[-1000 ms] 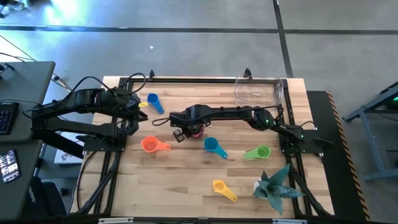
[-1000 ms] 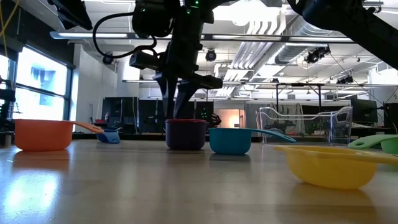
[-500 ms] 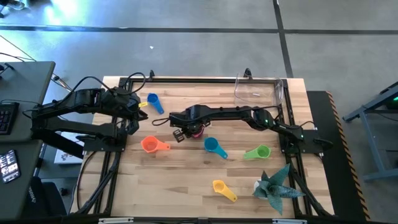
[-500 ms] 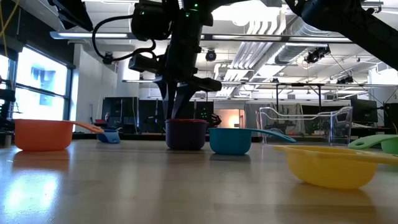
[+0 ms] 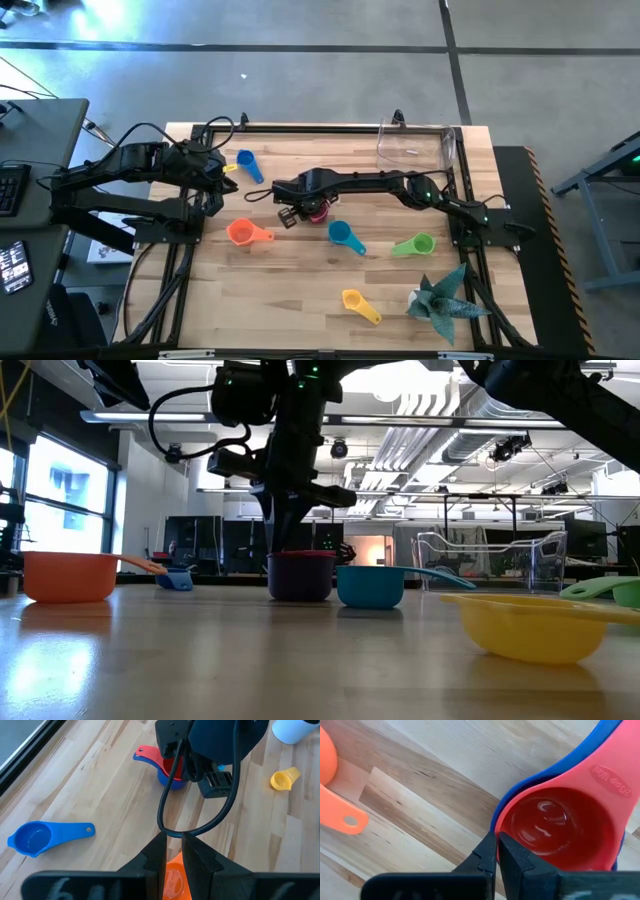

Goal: Nest measuring cups in basket
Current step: Remove the red measuring cup from the dark blue measuring cup

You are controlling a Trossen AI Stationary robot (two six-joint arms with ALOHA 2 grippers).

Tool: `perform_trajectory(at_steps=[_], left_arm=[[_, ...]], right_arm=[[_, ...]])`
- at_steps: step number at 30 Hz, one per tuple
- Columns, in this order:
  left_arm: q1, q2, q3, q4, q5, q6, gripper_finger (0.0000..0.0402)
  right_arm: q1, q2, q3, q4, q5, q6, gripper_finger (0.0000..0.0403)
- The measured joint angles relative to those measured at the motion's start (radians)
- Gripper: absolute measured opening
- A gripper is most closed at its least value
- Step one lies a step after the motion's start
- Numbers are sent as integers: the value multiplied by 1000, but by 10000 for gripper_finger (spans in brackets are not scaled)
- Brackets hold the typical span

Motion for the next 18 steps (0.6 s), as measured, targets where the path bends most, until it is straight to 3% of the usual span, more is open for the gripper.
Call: perform_trajectory(at_steps=[18], left_arm=[[0,0,0,0,0,0,49]], right_arm=[[10,-4,0,-6,55,27,0]])
